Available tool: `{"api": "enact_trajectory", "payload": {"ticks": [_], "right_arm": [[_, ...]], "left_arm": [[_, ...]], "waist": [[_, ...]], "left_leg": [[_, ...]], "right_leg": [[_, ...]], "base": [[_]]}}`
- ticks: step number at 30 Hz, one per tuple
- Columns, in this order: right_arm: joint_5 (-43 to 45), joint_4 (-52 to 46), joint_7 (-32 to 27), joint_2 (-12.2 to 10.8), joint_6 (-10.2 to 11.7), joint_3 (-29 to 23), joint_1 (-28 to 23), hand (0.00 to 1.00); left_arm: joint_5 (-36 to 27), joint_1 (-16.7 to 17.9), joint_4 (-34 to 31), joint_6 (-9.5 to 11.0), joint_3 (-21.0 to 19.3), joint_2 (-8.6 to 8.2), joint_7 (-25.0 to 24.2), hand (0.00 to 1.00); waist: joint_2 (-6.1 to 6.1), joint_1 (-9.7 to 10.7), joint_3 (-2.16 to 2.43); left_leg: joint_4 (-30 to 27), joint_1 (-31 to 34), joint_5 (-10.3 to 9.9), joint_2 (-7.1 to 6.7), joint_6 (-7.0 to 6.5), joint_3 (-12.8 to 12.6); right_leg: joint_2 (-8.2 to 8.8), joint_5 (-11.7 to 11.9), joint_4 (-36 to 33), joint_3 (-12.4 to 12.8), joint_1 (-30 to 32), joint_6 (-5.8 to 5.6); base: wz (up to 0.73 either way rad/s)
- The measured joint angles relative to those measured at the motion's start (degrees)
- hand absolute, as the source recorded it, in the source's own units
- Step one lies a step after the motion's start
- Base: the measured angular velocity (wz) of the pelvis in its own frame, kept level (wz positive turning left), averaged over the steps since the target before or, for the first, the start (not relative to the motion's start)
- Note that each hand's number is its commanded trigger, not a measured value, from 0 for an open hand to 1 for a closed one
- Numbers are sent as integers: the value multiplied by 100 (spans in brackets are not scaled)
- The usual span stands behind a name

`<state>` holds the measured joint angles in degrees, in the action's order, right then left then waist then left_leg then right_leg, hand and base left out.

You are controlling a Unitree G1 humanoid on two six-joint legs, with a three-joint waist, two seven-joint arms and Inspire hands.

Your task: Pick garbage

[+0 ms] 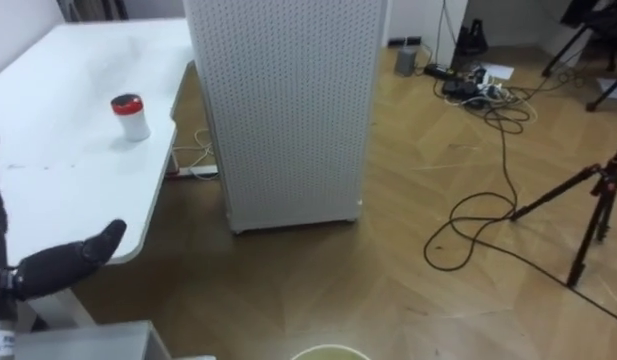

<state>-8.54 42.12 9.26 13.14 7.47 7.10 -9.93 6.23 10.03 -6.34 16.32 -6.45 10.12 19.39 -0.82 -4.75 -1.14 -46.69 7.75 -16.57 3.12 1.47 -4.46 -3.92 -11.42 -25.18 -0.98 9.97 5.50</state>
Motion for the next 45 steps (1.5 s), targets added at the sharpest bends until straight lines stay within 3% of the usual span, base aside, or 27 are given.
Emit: {"api": "enact_trajectory", "payload": {"ticks": [3, 4, 5, 6, 7, 8, 9, 11, 14, 15, 17, 18, 20, 22, 24, 26, 29, 31, 32, 33, 35, 37, 39, 41, 43, 44, 45], "right_arm": [[-13, 97, -121, 15, -127, -51, 7, 100], [-14, 97, -126, 21, -143, -52, 7, 100], [-16, 116, -162, 19, -147, -28, 2, 100], [-16, 167, -183, 20, -161, 73, -6, 100], [-17, 172, -182, 8, -197, 104, -12, 100], [-12, 172, -191, -4, -240, 187, -15, 100], [-13, 168, -207, -3, -259, 238, -11, 100], [-12, 163, -205, -2, -259, 249, 19, 100], [-6, 162, -214, 5, -283, 266, 11, 100], [-17, 122, -218, 28, -356, 267, 16, 100], [-13, -121, -218, 58, -485, 293, 16, 100], [-3, -280, -211, 83, -513, 293, 53, 100], [-10, -387, -208, 88, -512, 293, 52, 100], [-4, -512, -210, 23, -513, 308, 62, 100], [-69, -674, -213, 1, -498, 350, 80, 100], [-63, -682, -206, 3, -488, 353, 92, 100], [-89, -686, -91, 48, -487, 435, 76, 100], [-45, -687, -98, 41, -495, 555, 50, 100], [45, -687, -99, 36, -508, 592, 23, 100], [58, -686, -97, 41, -507, 599, -29, 100], [83, -686, -88, 41, -504, 595, -48, 100], [166, -721, -78, 56, -501, 588, -33, 100], [179, -749, -55, 101, -499, 573, 54, 100], [178, -759, -69, 109, -498, 568, 146, 100], [150, -761, -81, 116, -483, 566, 203, 100], [122, -757, -90, 206, -475, 525, 226, 100], [121, -752, -123, 193, -469, 505, 245, 100]], "left_arm": [[-110, -69, 167, 47, 229, -6, -1, 0], [-110, -69, 182, 50, 226, -14, -1, 0], [-105, -69, 186, 51, 209, -30, 1, 0], [-102, -69, 199, 69, 212, -31, -1, 0], [-97, -68, 203, 76, 211, -35, -5, 0], [-97, -36, 226, 78, 205, -42, 2, 0], [-100, 4, 284, 79, 209, -42, 1, 0], [-97, 39, 310, 78, 223, -33, -10, 0], [-98, 41, 310, 80, 216, -26, -48, 0], [-131, 38, 310, 94, 214, -7, -80, 0], [-224, 33, 311, 128, 214, 66, -140, 0], [-225, 1, 334, 128, 217, 114, -153, 0], [-227, 15, 339, 129, 214, 126, -172, 0], [-218, 7, 340, 134, 151, 160, -172, 0], [-220, 1, 340, 138, -7, 177, -138, 0], [-223, -32, 340, 138, -63, 197, -89, 0], [-213, -95, 342, 139, -25, 206, 49, 0], [-200, -112, 352, 140, -9, 211, 83, 0], [-205, -127, 371, 139, 47, 209, 135, 0], [-231, -122, 370, 140, 114, 212, 143, 0], [-225, -123, 426, 142, 170, 210, 158, 0], [-220, -132, 428, 141, 251, 204, 160, 0], [-216, -75, 441, 139, 295, 201, 175, 0], [-217, -64, 451, 106, 298, 201, 196, 0], [-229, -160, 448, 84, 353, 205, 188, 0], [-219, -233, 437, 77, 401, 215, 195, 0], [-207, -225, 445, 73, 410, 244, 265, 0]], "waist": [[41, -136, -19], [40, -176, -17], [12, -242, 0], [-37, -334, 27], [-50, -367, 34], [-66, -474, 43], [-89, -501, 82], [29, -492, 63], [228, -460, 73], [296, -508, 101], [438, -588, 127], [445, -613, 56], [398, -648, 60], [358, -675, 65], [282, -690, 41], [208, -687, 37], [-6, -633, -6], [-32, -501, 2], [-39, -371, -2], [-37, -315, 4], [-91, -245, 26], [-111, -229, 90], [-117, -354, 97], [-104, -290, 83], [-90, -120, 58], [-40, -52, 11], [14, -60, 15]], "left_leg": [[899, 831, 28, -400, -67, 153], [1273, 951, 153, -466, -53, 188], [2127, 1106, 500, -509, -48, 348], [2923, 1166, 762, -477, -20, 527], [3218, 1176, 874, -450, -2, 650], [3386, 1182, 1249, -432, 24, 792], [3268, 1151, 1612, -500, 26, 788], [3040, 1168, 1781, -597, -78, 591], [2385, 1243, 1601, -622, -370, 161], [2174, 1219, 1467, -701, -539, 102], [1870, 1186, 1072, -844, -662, -31], [1595, 1166, 817, -888, -751, -98], [1152, 1093, 445, -885, -776, -197], [933, 992, 152, -920, -813, -240], [952, 829, -58, -944, -856, -277], [1108, 725, -154, -937, -903, -200], [1421, 465, -135, -734, -793, 1], [1649, 274, -143, -657, -716, 194], [1798, 110, -155, -629, -653, 400], [1938, -80, -191, -586, -567, 570], [2004, -294, -295, -479, -399, 922], [2041, -403, -381, -401, -215, 1155], [2242, -615, -241, -195, 71, 1143], [2107, -587, -131, -63, 255, 1102], [2336, -418, -82, 62, 319, 1074], [2692, -377, 226, 118, 209, 908], [2709, -392, 293, 129, 177, 684]], "right_leg": [[-33, -66, 38, 596, -141, -10], [-32, -75, 39, 690, -160, -23], [-36, -138, 38, 757, -192, -39], [-78, -244, -5, 757, -220, -39], [-89, -333, -98, 754, -231, -21], [-55, -544, -333, 715, -251, -31], [107, -811, -554, 533, -260, -171], [446, -1133, -788, 111, -306, -384], [784, -1531, -865, -50, -617, -555], [884, -1611, -850, -59, -777, -596], [1126, -1782, -1022, -139, -980, -699], [1333, -1789, -1619, -432, -975, -811], [1593, -1526, -2441, -712, -832, -963], [1719, -1212, -3076, -710, -658, -1006], [1881, -546, -3676, -713, -356, -1011], [1874, -292, -3862, -727, -89, -1029], [1521, -884, -3358, -736, 583, -894], [1259, -890, -2399, -596, 936, -862], [1109, -788, -1534, -397, 1012, -843], [973, -448, -653, -188, 969, -814], [841, 313, 45, -100, 774, -787], [731, 516, 24, -316, 581, -620], [652, 344, -17, -571, 355, -413], [610, 304, 88, -582, 115, -358], [584, 300, 256, -475, -127, -364], [569, 268, 251, -585, -182, -416], [598, 207, 283, -735, -252, -460]], "base": [[-3], [-40], [-40], [-44], [-54], [-57], [-47], [-11], [21], [16], [0], [3], [-3], [-9], [-16], [-11], [5], [39], [72], [73], [85], [83], [39], [70], [111], [82], [62]]}}
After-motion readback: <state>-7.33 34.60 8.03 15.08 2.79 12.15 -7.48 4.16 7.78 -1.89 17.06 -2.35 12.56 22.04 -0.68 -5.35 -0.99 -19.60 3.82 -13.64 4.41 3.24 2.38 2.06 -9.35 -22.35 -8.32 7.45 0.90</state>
